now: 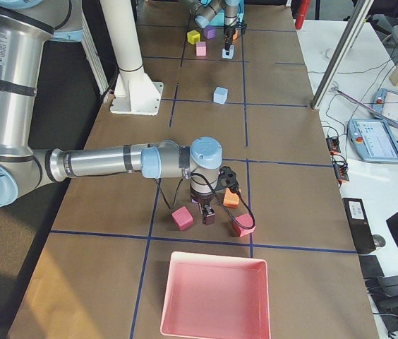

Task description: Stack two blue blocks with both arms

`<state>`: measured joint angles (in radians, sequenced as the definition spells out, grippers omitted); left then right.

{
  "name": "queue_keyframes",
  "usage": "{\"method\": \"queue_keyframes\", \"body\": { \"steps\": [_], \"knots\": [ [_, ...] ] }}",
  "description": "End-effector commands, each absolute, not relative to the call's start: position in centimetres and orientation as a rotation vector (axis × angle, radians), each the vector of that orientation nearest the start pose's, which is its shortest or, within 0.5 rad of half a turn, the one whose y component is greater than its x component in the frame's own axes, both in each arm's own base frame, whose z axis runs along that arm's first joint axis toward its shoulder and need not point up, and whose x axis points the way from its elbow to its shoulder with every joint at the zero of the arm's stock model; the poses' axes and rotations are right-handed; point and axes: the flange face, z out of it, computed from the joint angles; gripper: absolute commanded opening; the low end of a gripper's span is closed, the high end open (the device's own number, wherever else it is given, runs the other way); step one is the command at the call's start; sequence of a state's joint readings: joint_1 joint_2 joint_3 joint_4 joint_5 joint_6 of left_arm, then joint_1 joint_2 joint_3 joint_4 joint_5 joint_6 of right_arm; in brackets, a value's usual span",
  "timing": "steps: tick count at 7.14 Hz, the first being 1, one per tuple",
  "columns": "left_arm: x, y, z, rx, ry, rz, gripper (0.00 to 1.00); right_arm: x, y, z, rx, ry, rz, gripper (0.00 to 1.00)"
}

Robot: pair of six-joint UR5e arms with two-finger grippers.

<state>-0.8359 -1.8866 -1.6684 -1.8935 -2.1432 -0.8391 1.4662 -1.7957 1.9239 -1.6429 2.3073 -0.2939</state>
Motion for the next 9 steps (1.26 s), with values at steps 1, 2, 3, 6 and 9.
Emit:
{"method": "queue_keyframes", "body": {
  "steps": [1,2,3,6,9],
  "knots": [
    [43.5,-50.8,26.1,0.019,0.956,-0.029,0.14,2.4,-40.3,59.4,0.124,-0.736,-0.4,1.0],
    [47.1,-49.2,20.2,0.079,0.99,-0.029,0.15,2.4,-40.3,59.4,0.124,-0.738,-0.401,1.0],
    [51.9,-46.2,16.7,0.144,0.976,-0.037,0.16,2.4,-40.3,59.4,0.125,-0.739,-0.4,1.0],
    [58.0,-45.0,13.2,0.227,0.877,0.075,0.19,2.3,-40.4,59.4,0.124,-0.742,-0.4,1.0],
    [58.0,-45.1,15.9,0.225,0.801,0.151,0.21,2.4,-40.3,59.5,0.123,-0.742,-0.398,1.0]
  ]
}}
